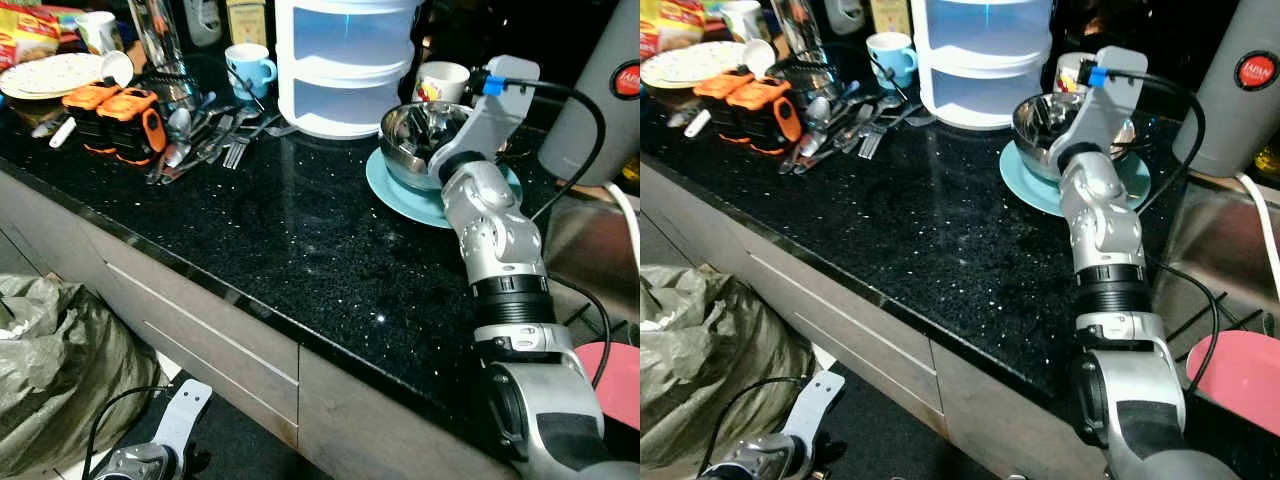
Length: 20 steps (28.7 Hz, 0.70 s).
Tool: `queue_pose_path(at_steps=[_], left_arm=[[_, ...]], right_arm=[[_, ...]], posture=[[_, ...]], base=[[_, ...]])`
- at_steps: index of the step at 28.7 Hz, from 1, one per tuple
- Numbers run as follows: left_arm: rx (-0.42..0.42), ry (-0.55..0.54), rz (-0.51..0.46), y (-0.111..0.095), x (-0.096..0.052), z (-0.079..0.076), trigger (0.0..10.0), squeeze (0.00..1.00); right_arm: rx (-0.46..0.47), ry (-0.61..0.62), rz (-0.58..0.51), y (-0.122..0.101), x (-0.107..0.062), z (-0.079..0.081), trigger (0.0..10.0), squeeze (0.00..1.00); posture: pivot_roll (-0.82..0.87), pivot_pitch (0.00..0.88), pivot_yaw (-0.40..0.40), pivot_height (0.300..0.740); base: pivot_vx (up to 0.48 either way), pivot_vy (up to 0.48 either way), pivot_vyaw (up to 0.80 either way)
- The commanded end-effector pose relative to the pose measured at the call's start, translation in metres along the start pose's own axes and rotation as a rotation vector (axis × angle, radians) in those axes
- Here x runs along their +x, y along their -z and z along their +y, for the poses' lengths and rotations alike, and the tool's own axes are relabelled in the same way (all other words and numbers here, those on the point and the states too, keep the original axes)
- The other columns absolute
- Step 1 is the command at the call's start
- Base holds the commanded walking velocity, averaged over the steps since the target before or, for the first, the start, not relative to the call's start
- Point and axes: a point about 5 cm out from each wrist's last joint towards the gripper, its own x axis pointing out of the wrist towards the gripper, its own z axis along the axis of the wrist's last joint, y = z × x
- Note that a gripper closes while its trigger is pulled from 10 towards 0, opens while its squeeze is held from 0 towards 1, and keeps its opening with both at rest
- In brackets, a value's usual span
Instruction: Kitchen organization
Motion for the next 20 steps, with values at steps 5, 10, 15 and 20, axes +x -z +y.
queue_pose_path(at_steps=[5, 10, 15, 20], left_arm=[[-0.001, 0.006, 0.031, 0.009, -0.001, 0.000, 10.0, 0.00], [0.001, 0.009, 0.032, 0.009, 0.000, -0.001, 10.0, 0.00], [0.000, 0.011, 0.031, 0.008, 0.000, -0.001, 10.0, 0.00], [-0.003, 0.011, 0.029, 0.008, 0.000, -0.001, 10.0, 0.00]], right_arm=[[0.006, 0.062, -0.030, -0.011, 0.002, -0.013, 10.0, 0.00], [-0.011, 0.139, -0.051, -0.019, 0.003, -0.031, 10.0, 0.00], [-0.075, 0.255, -0.009, -0.014, 0.002, -0.054, 10.0, 0.00], [-0.098, 0.353, -0.002, -0.018, -0.003, -0.083, 10.0, 0.00]], posture=[[0.04, 0.108, -0.011, 0.740], [0.03, 0.103, -0.013, 0.740], [0.04, 0.099, -0.017, 0.740], [0.04, 0.099, -0.017, 0.740]], base=[[0.000, 0.000, 0.00], [0.000, 0.000, 0.00], [0.000, 0.000, 0.00], [0.000, 0.000, 0.00]])
